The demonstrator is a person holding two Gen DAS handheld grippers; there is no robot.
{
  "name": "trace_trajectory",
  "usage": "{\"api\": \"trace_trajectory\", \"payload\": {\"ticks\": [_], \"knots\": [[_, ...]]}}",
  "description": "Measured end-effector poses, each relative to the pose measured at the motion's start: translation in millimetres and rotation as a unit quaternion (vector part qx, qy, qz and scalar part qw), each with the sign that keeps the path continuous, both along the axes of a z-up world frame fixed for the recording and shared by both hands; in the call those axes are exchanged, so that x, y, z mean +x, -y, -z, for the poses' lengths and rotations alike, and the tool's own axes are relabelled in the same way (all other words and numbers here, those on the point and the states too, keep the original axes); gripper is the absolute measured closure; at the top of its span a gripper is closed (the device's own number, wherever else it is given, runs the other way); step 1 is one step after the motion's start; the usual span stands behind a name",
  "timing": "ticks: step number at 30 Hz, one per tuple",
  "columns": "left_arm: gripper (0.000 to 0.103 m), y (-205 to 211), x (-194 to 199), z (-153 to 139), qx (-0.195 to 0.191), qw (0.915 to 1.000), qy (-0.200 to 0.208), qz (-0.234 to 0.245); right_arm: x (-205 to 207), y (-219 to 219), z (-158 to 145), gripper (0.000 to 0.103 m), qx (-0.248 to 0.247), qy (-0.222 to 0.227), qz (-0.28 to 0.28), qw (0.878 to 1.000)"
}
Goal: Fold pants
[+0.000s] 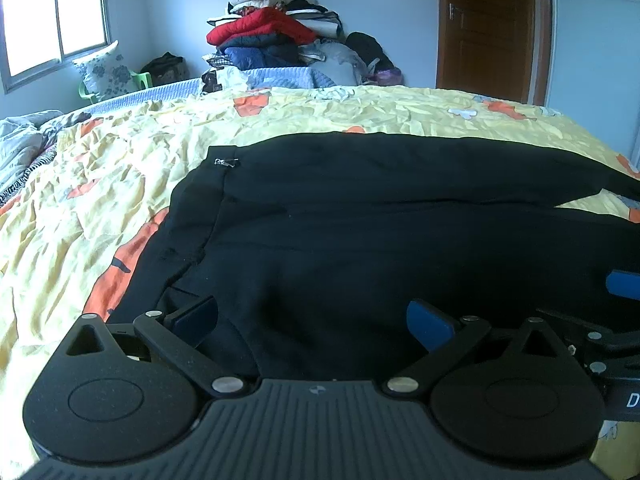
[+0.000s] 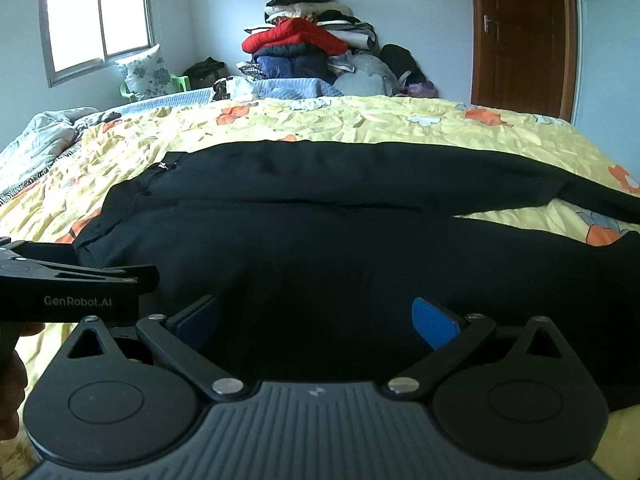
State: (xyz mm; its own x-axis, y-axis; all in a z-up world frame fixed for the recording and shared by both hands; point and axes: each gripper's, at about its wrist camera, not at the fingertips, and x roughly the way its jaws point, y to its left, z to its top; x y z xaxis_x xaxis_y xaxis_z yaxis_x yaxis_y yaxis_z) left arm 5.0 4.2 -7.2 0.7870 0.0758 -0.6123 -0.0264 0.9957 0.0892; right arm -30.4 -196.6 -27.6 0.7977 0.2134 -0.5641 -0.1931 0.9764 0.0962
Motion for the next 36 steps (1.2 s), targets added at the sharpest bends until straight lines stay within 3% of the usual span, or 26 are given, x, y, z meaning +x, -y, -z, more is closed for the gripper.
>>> {"api": "trace_trajectory", "payload": {"ticks": [30,36], "knots": [[0.000,1.4,-2.4,2.2,-0.005,1.0000,0.001,0.007,4.6,2.6,16.0,0.000,0.003,-0.033,0.004,0.999],[0.000,1.5,6.2,15.0,-0.002,0.9993,-0.037,-0.003,5.5,-1.6,24.1,0.000,-0.018,-0.035,0.007,0.999]]}}
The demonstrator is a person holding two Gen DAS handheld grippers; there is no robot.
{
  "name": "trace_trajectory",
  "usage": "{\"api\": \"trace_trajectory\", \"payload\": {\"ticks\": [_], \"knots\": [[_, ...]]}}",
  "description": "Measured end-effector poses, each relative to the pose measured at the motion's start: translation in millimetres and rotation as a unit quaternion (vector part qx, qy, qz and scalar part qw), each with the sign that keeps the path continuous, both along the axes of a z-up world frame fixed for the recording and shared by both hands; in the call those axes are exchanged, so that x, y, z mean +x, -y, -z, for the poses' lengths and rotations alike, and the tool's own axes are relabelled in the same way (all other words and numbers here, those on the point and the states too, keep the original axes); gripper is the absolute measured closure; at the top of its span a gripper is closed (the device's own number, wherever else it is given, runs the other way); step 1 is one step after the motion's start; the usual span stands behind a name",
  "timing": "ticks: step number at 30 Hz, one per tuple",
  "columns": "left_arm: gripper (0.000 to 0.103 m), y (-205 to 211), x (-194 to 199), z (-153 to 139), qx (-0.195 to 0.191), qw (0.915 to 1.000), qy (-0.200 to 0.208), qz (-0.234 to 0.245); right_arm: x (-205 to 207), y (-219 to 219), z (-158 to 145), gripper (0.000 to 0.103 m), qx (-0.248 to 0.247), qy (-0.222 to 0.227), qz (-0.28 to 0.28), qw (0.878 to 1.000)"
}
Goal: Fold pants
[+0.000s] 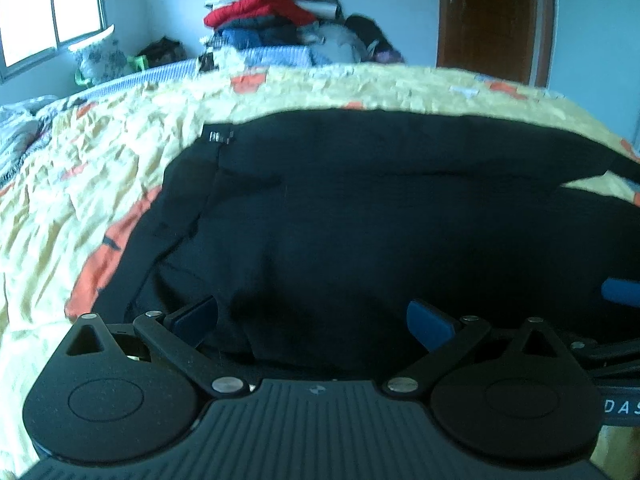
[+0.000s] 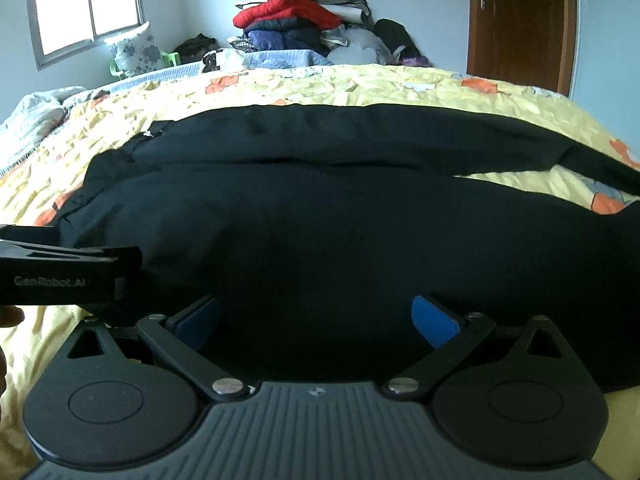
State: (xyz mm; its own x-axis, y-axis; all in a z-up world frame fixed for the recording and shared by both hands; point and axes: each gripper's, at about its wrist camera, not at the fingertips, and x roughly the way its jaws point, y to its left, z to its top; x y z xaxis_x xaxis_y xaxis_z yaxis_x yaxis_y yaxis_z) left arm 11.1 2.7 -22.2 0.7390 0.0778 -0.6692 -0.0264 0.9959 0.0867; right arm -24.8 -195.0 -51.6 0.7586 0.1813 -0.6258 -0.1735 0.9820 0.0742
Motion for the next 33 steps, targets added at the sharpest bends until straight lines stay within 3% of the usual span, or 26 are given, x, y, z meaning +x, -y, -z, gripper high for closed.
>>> {"api": "trace_trajectory", "payload": {"ticks": [7,17,22,25,29,33], "knots": [[0.000,-7.6,0.8,4.7,-0.021,0.9997,-0.011,-0.008,-1.8,-4.8,3.3,0.000,-0.015,0.008,0.001,1.000],[0.001,-7.8,-1.3,-0.7,-0.020,0.9998,-0.003,-0.005,-1.9,-4.9,4.0,0.000,-0.014,0.012,0.002,1.000],[0.001,-9.9,-1.6,-17.9,0.005,0.9990,0.044,-0.004,-2.7,7.0,-6.5,0.000,0.029,-0.004,-0.030,0.999],[0.001,-16.5,7.7,-24.3,0.001,0.9983,0.057,-0.012,-0.7,16.2,-26.1,0.000,0.066,0.026,-0.069,0.995],[0.001,-27.6,22.3,-29.8,-0.013,0.9971,0.068,-0.030,18.7,13.7,-49.2,0.000,0.000,0.106,-0.121,0.987],[0.001,-36.6,33.1,-29.7,-0.009,0.9968,0.066,-0.043,57.4,4.6,-59.0,0.000,-0.072,0.141,-0.180,0.971]]}}
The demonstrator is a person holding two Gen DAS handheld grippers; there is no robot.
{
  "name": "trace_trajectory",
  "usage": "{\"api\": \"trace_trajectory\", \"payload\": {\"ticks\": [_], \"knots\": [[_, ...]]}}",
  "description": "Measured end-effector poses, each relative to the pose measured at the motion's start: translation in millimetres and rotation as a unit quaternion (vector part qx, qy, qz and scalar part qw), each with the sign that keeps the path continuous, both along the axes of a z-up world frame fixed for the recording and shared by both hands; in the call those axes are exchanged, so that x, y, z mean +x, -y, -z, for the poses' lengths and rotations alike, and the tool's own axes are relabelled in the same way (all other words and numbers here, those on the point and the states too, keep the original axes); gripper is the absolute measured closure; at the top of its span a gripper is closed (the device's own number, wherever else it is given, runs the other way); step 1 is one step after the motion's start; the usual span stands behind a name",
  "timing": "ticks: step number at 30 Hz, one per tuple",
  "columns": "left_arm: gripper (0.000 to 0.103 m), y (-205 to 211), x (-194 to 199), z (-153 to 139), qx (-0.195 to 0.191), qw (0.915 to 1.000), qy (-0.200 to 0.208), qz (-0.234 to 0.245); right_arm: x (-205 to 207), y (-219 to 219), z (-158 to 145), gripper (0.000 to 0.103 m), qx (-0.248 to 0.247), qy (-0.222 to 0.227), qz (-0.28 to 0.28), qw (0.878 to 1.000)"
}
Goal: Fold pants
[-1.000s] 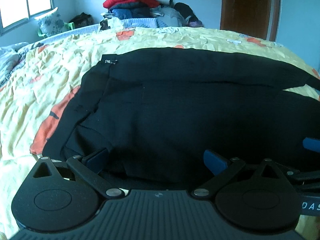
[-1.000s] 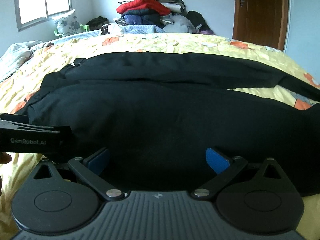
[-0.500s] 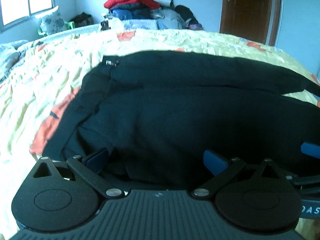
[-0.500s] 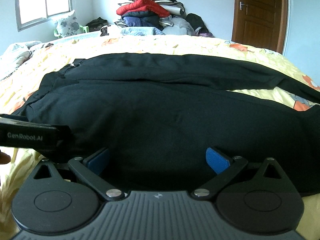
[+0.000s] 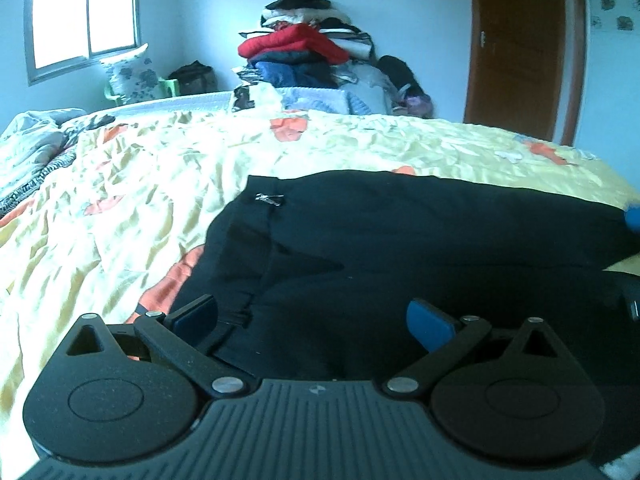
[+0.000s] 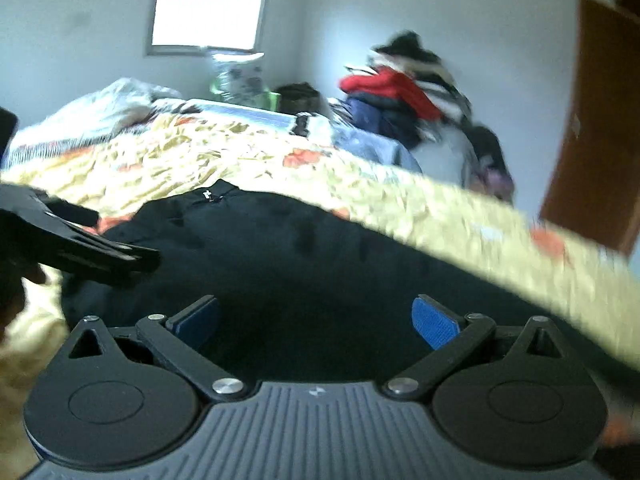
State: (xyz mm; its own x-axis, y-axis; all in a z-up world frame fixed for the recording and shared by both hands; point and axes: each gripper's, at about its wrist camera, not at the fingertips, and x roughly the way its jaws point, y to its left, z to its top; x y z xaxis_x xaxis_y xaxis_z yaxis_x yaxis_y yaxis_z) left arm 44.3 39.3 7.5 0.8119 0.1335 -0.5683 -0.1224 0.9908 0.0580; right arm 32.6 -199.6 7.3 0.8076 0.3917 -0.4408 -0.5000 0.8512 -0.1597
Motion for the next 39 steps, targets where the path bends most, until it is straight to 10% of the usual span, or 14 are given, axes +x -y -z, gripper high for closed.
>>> {"api": "trace_trajectory", "payload": {"ticks": [14,30,31,35,39], "knots": [[0.000,-16.1,34.1,28.7,0.021,0.9986,-0.047,-0.010,192.6,0.8,5.9,0.000,-0.059,-0.081,-0.024,0.995],[0.001,-13.8,81.1,5.9,0.050,0.9975,-0.043,0.027,307.3,-41.2,37.9,0.006,-0.041,-0.210,-0.173,0.961],[0.001,-14.8,85.0,3.2,0.050,0.9976,-0.039,0.027,308.6,-42.7,37.6,0.009,-0.040,-0.210,-0.186,0.959],[0.001,-25.2,111.0,-8.6,0.016,0.9987,-0.042,0.023,302.4,-43.0,31.8,0.082,-0.026,-0.206,-0.217,0.954],[0.001,-43.3,140.3,-15.3,-0.075,0.9958,-0.052,0.002,270.4,-47.0,28.9,0.097,-0.078,-0.130,-0.210,0.966]]}}
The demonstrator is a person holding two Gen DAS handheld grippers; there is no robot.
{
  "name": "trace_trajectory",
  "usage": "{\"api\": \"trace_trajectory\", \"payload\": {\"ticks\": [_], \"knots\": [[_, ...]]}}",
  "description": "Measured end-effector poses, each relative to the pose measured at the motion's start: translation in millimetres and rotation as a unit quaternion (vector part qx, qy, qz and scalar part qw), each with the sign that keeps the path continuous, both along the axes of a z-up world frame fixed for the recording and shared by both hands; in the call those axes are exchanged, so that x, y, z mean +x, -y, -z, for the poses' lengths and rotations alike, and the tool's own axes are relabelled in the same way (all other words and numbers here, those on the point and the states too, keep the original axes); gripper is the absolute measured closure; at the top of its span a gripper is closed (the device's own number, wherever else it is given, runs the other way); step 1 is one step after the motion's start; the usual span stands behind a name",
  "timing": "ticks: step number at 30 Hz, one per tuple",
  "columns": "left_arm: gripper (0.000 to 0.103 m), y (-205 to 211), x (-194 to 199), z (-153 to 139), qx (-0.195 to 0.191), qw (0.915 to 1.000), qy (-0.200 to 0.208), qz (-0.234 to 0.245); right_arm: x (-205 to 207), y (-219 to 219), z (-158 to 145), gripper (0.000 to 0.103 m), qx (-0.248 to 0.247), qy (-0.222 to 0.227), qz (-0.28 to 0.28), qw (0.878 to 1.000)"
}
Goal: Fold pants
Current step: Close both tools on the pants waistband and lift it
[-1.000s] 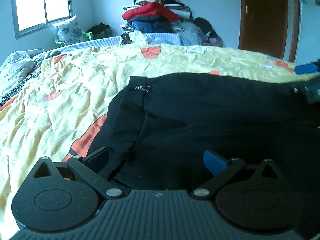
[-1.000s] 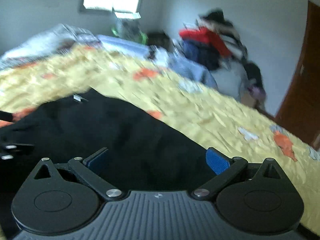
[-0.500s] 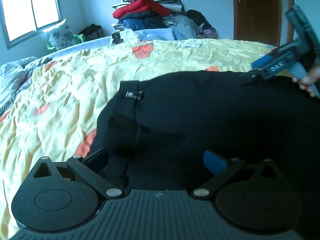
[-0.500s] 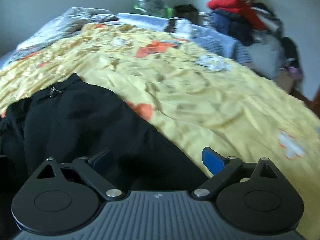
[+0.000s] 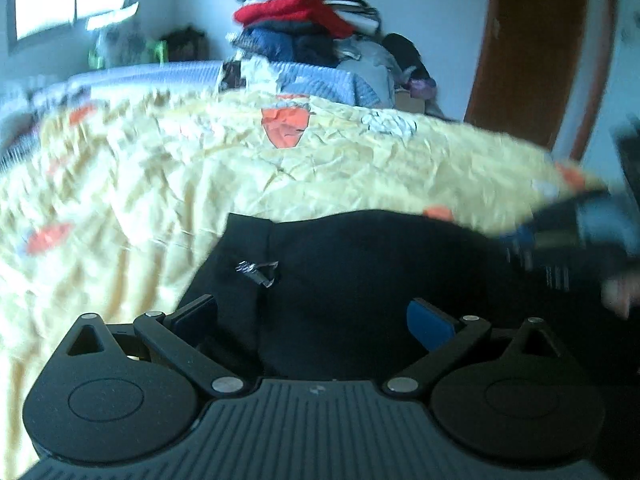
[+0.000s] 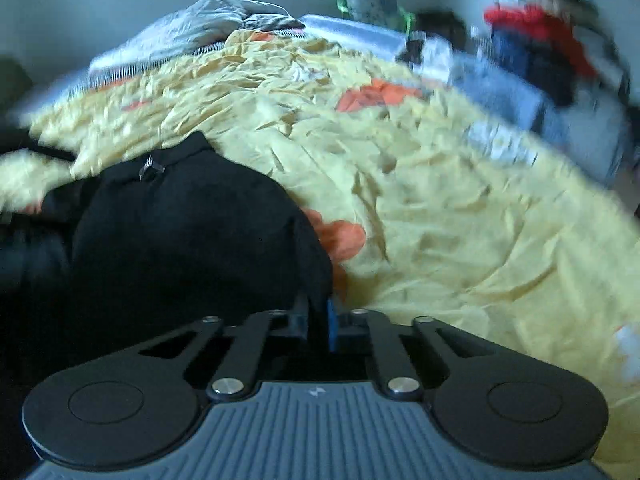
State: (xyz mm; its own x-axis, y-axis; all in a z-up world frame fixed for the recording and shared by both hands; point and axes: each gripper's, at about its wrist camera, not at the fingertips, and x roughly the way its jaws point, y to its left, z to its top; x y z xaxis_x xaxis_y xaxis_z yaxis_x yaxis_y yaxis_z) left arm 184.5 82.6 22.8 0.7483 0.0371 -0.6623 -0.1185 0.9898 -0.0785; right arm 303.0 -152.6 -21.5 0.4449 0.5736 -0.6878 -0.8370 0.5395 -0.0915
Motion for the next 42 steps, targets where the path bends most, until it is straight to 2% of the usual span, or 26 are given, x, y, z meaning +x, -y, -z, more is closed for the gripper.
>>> {"api": "trace_trajectory", "payload": {"ticks": [2,3,5,7,8,10,12,14,15,17,18,19,21,23,24,25,27,28,31,33,37,42], "knots": [[0.001,-11.9,17.3,0.0,-0.065,0.9976,-0.023,-0.004,-29.7,-6.3,-3.6,0.098,-0.029,0.062,-0.015,0.998],[0.002,-19.8,26.3,0.9,-0.108,0.9935,-0.035,-0.007,-43.3,-8.2,-5.9,0.098,-0.037,0.083,-0.026,0.996],[0.002,-35.6,39.8,3.8,-0.190,0.9804,-0.050,-0.019,-74.4,-14.0,-9.3,0.098,-0.058,0.129,-0.051,0.989],[0.001,-47.8,50.4,5.4,-0.251,0.9661,-0.054,-0.031,-102.3,-20.1,-8.0,0.098,-0.085,0.163,-0.079,0.980],[0.001,-51.6,55.9,4.8,-0.269,0.9610,-0.053,-0.034,-113.8,-22.9,-6.2,0.098,-0.098,0.174,-0.092,0.976],[0.001,-53.5,71.1,4.0,-0.283,0.9569,-0.059,-0.028,-131.7,-27.2,-0.3,0.098,-0.126,0.196,-0.114,0.966],[0.002,-55.3,91.2,9.8,-0.294,0.9516,-0.084,-0.031,-136.6,-28.7,2.4,0.098,-0.132,0.203,-0.119,0.963],[0.003,-60.1,106.4,21.8,-0.315,0.9412,-0.114,-0.042,-135.0,-27.7,1.2,0.098,-0.127,0.209,-0.112,0.963],[0.004,-63.6,113.4,27.9,-0.331,0.9333,-0.129,-0.052,-133.5,-26.8,-0.1,0.098,-0.122,0.208,-0.107,0.965],[0.006,-69.7,119.7,35.3,-0.360,0.9213,-0.132,-0.066,-131.4,-25.1,-1.3,0.098,-0.115,0.210,-0.101,0.966],[0.013,-73.2,120.7,35.4,-0.370,0.9174,-0.127,-0.073,-132.5,-25.3,-1.1,0.098,-0.114,0.209,-0.099,0.966],[0.035,-75.5,119.5,33.8,-0.375,0.9156,-0.121,-0.080,-132.5,-24.6,-0.3,0.098,-0.113,0.211,-0.098,0.966],[0.066,-77.5,119.8,34.4,-0.385,0.9114,-0.127,-0.069,-132.2,-24.3,2.4,0.098,-0.113,0.209,-0.096,0.967],[0.081,-77.7,118.7,40.3,-0.400,0.9039,-0.138,-0.061,-131.6,-24.8,4.1,0.098,-0.108,0.211,-0.090,0.967],[0.095,-77.7,116.8,42.9,-0.403,0.9026,-0.139,-0.060,-132.4,-24.9,4.3,0.098,-0.105,0.211,-0.087,0.968],[0.100,-78.3,113.2,44.6,-0.407,0.9010,-0.136,-0.064,-132.3,-24.8,4.0,0.098,-0.102,0.212,-0.082,0.968],[0.101,-79.0,103.4,41.0,-0.407,0.9034,-0.117,-0.066,-133.1,-24.2,2.7,0.098,-0.096,0.214,-0.073,0.969],[0.101,-77.6,95.1,35.3,-0.400,0.9084,-0.101,-0.065,-134.2,-23.7,1.7,0.098,-0.093,0.214,-0.069,0.970],[0.101,-68.1,60.9,9.8,-0.359,0.9313,-0.043,-0.043,-141.3,-19.6,-4.6,0.098,-0.076,0.205,-0.059,0.974],[0.101,-63.2,32.8,-4.6,-0.337,0.9409,-0.012,-0.026,-149.0,-13.9,-12.5,0.098,-0.054,0.187,-0.054,0.979],[0.101,-66.6,-25.6,-14.5,-0.332,0.9433,0.008,-0.007,-177.9,-0.1,-29.0,0.098,0.000,0.142,-0.051,0.989],[0.101,-77.0,-91.1,1.0,-0.341,0.9395,-0.021,-0.019,-223.6,9.9,-34.2,0.098,0.055,0.063,-0.069,0.994]]}}
